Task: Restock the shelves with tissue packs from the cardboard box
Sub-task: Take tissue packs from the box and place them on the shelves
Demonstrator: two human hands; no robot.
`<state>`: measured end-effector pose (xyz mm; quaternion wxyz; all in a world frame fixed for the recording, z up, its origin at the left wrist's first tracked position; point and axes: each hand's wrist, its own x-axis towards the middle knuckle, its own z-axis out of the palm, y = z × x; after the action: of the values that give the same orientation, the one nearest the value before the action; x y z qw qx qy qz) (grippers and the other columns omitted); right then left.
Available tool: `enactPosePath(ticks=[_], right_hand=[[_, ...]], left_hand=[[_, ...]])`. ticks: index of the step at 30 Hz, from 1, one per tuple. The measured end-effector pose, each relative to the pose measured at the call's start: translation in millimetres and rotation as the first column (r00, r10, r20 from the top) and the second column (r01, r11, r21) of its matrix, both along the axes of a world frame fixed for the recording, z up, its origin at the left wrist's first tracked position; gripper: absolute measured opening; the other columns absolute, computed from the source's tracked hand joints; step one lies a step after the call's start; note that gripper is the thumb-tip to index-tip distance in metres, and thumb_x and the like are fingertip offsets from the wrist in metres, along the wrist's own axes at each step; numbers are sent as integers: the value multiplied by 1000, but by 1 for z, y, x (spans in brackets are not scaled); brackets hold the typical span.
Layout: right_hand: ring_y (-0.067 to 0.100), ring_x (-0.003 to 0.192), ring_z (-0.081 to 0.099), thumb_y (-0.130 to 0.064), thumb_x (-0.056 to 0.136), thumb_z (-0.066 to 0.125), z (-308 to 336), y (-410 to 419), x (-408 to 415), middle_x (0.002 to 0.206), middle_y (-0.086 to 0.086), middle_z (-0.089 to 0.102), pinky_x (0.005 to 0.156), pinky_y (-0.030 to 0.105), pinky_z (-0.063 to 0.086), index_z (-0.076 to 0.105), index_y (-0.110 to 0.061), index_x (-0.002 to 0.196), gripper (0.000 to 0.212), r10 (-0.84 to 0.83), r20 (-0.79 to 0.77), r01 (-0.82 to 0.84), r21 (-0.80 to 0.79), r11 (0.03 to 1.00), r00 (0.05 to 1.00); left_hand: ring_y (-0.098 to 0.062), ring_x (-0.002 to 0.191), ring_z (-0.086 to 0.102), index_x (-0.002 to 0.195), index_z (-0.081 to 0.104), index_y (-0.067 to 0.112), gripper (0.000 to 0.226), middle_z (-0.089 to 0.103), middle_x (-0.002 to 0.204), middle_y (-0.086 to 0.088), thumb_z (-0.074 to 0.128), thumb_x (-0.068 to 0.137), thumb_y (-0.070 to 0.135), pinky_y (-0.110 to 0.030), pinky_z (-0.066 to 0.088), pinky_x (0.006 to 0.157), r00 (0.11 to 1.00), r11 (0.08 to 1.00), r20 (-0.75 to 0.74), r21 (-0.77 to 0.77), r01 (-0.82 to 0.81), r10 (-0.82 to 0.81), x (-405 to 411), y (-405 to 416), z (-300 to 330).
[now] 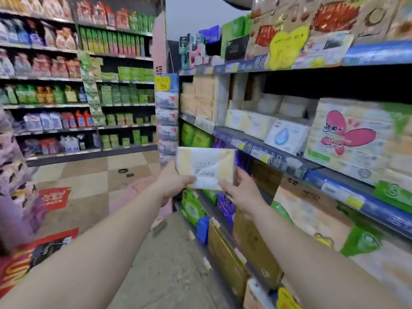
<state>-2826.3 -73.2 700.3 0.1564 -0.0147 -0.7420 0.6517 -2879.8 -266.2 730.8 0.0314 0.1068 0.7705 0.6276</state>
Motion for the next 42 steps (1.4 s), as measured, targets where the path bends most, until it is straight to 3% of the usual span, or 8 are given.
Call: enactPosePath(ticks=[2,6,12,17,24,29,34,42], right_hand=[[10,105,64,-12,83,72,9,-3,-34,118,-7,66,99,38,50,51,-22,135,57,-72,16,73,-30,997,997],[8,103,61,-16,88,68,33,9,-85,126,-3,61,84,21,49,41,-28,140,60,-182,34,182,-5,983,983],[10,121,52,-22,87,71,48,57,-150,141,-5,51,105,33,42,35,-22,147,70,-373,52,370,65,927,926],[-8,90,55,-12,88,67,48,93,-219,121,-8,60,79,12,42,50,-18,134,49,-386,-5,385,77,920,923],[14,105,62,-19,82,75,70,130,-326,121,-1,63,96,34,49,46,-22,132,59,-400,6,397,103,912,916],[17,103,56,-18,80,75,74,145,-362,121,1,55,85,26,41,36,-19,136,68,-520,17,503,227,834,854],[18,103,54,-24,83,72,65,155,-391,117,0,53,83,30,43,34,-18,135,65,-633,46,579,358,733,773],[15,108,55,-26,78,77,59,149,-409,122,-2,56,91,27,44,41,-16,130,64,-693,250,508,524,684,676]], left_hand=[[-20,102,65,118,52,14,53,67,113,-4,77,72,8,-41,50,96,998,998,-14,-16,66,-66,-50,3,12],[-22,102,65,119,53,13,49,67,114,-6,73,77,0,-43,51,95,971,974,-77,-49,223,-226,-133,29,38],[-21,101,63,114,54,14,41,65,113,-5,67,81,-6,-35,52,86,921,925,-91,-7,380,-379,-223,95,42],[-22,102,62,117,49,10,43,64,113,-7,66,81,-5,-33,51,86,923,925,-74,9,379,-377,-289,128,43],[-12,89,62,116,47,16,45,63,102,-1,66,81,-5,-20,51,63,916,923,-117,-18,383,-383,-391,157,74],[-22,102,64,116,55,21,57,68,108,-1,72,63,11,-44,54,89,892,905,-162,-129,405,-423,-441,188,75],[-9,85,57,110,50,20,39,60,92,10,65,80,-1,-18,45,67,846,860,-163,-156,486,-508,-491,223,64],[-17,102,64,113,60,26,49,70,107,4,79,68,28,-40,50,97,652,626,-72,-378,682,-754,-572,245,30]])
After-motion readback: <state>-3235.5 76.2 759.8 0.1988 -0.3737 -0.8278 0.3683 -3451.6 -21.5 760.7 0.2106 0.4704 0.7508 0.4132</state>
